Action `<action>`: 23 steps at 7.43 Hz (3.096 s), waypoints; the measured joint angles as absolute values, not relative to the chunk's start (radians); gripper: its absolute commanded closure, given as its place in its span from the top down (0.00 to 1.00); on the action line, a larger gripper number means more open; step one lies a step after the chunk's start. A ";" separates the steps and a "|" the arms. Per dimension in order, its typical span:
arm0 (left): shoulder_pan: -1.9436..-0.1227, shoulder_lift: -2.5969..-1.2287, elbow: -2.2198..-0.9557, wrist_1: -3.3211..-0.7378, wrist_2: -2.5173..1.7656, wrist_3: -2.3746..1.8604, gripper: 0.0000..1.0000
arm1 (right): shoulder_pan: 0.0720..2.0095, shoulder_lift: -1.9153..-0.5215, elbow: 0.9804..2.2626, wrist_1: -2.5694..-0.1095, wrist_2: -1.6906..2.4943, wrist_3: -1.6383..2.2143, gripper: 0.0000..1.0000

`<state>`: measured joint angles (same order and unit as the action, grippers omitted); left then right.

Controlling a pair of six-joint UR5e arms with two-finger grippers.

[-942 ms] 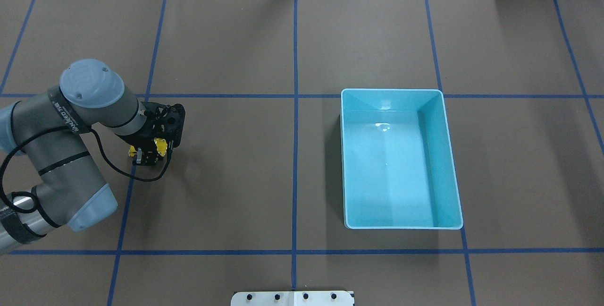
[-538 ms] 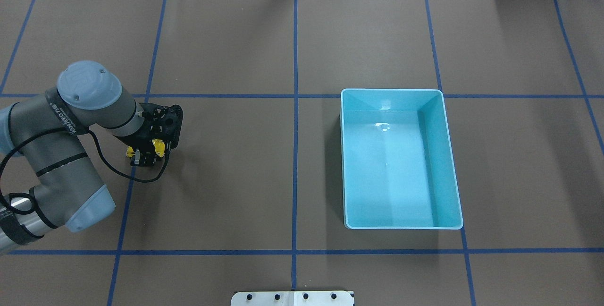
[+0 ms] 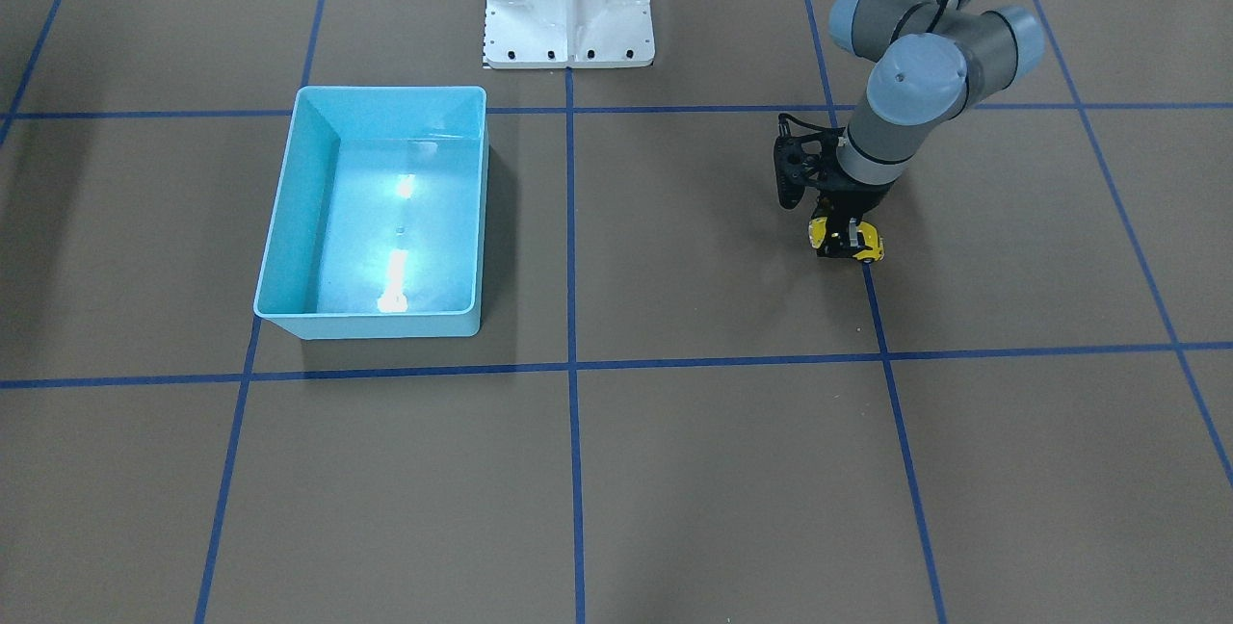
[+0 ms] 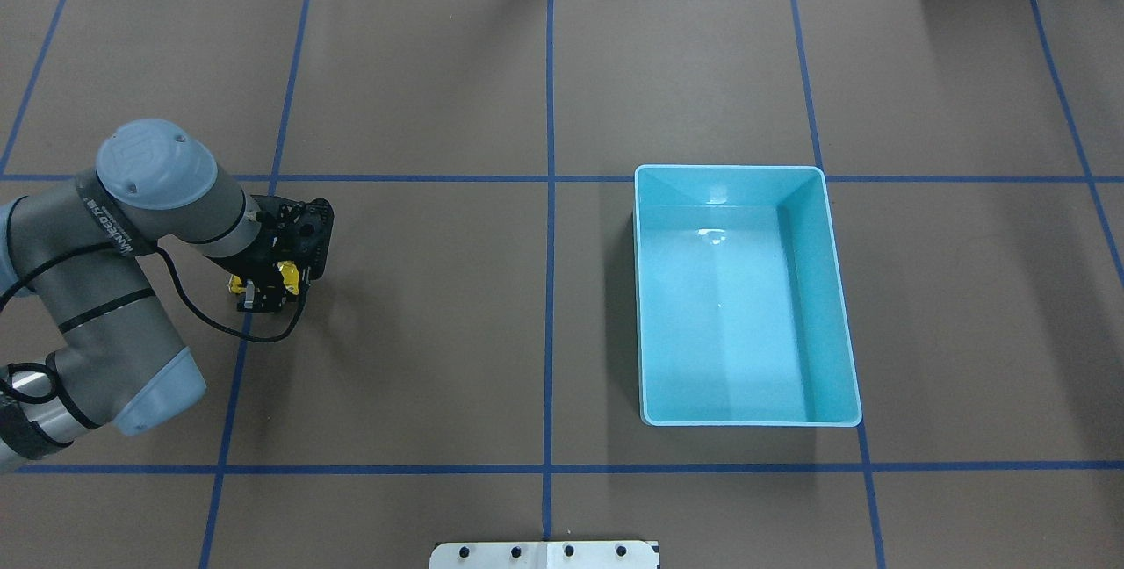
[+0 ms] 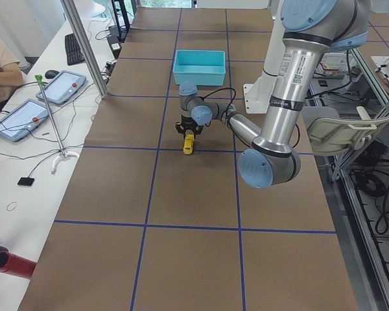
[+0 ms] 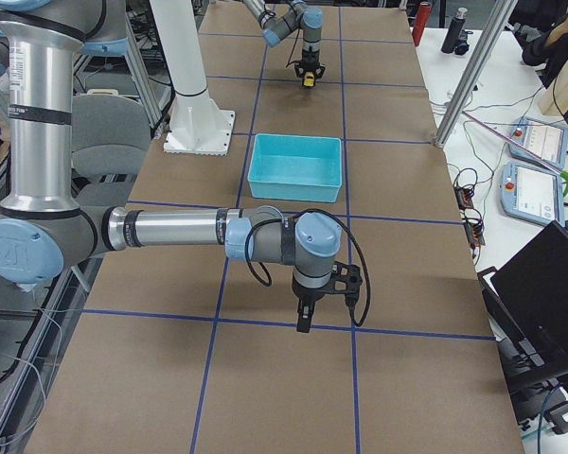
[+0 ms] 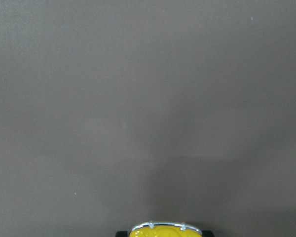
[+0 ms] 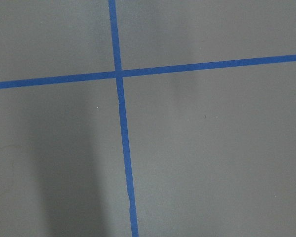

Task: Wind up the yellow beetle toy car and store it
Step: 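Keep pressing the car and pull it farther back with the left gripper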

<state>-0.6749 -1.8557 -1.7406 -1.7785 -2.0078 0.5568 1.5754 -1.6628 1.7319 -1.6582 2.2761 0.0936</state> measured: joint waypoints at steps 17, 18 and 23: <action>-0.702 -1.690 -1.755 -1.975 -2.040 0.558 0.00 | 1.575 -1.663 1.730 -1.658 2.275 0.094 1.00; -0.704 -1.683 -1.755 -1.984 -2.040 0.559 0.00 | 1.575 -1.663 1.730 -1.658 2.275 0.094 1.00; -0.722 -1.663 -1.751 -1.996 -2.042 0.576 0.00 | 1.575 -1.664 1.730 -1.658 2.275 0.094 1.00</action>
